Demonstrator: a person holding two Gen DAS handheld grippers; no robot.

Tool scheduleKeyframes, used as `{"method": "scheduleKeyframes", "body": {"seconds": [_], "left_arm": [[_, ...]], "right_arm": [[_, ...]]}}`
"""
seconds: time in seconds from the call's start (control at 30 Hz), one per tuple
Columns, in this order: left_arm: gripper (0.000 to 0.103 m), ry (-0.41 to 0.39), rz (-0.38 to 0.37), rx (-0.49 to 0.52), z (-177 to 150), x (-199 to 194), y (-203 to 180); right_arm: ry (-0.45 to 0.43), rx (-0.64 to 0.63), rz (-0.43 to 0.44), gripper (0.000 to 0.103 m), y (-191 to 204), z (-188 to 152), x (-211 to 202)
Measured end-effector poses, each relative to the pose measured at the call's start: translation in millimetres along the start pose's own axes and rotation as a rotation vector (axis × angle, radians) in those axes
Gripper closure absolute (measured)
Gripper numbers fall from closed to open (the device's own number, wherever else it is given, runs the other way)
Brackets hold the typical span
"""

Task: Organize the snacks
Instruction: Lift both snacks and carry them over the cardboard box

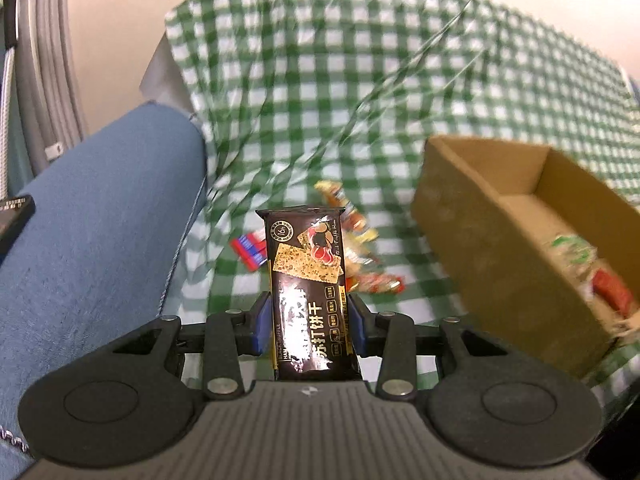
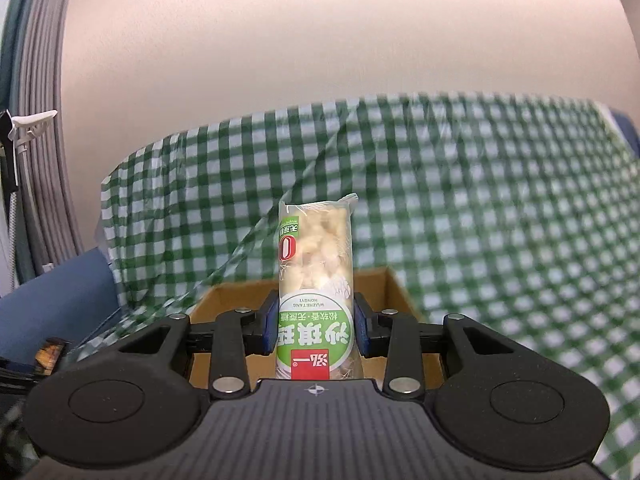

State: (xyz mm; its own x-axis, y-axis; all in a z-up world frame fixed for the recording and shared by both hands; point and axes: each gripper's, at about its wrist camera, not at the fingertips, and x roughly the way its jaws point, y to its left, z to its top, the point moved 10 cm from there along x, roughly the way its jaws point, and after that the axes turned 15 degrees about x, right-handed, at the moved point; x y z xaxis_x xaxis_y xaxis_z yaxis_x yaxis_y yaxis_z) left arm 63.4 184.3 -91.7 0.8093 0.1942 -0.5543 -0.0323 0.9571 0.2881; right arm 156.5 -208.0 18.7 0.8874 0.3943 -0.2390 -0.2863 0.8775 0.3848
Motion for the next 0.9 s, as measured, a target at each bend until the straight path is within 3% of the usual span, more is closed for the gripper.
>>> {"method": "scheduleKeyframes", "body": {"seconds": [0.27, 0.7, 0.9], "left_arm": [[0.060, -0.085, -0.071, -0.039, 32.2, -24.1, -45.0], [0.060, -0.238, -0.191, 0.024, 147.9, -45.1, -148.1], [0.060, -0.226, -0.215, 0.009, 195.2, -23.9, -189.5]], "right_arm": [[-0.038, 0.046, -0.005, 0.065, -14.9, 2.1, 3.1], [-0.040, 0.079, -0.033, 0.065, -31.7, 2.6, 10.4], [-0.040, 0.068, -0.035, 0.065, -30.6, 1.3, 10.8]]}}
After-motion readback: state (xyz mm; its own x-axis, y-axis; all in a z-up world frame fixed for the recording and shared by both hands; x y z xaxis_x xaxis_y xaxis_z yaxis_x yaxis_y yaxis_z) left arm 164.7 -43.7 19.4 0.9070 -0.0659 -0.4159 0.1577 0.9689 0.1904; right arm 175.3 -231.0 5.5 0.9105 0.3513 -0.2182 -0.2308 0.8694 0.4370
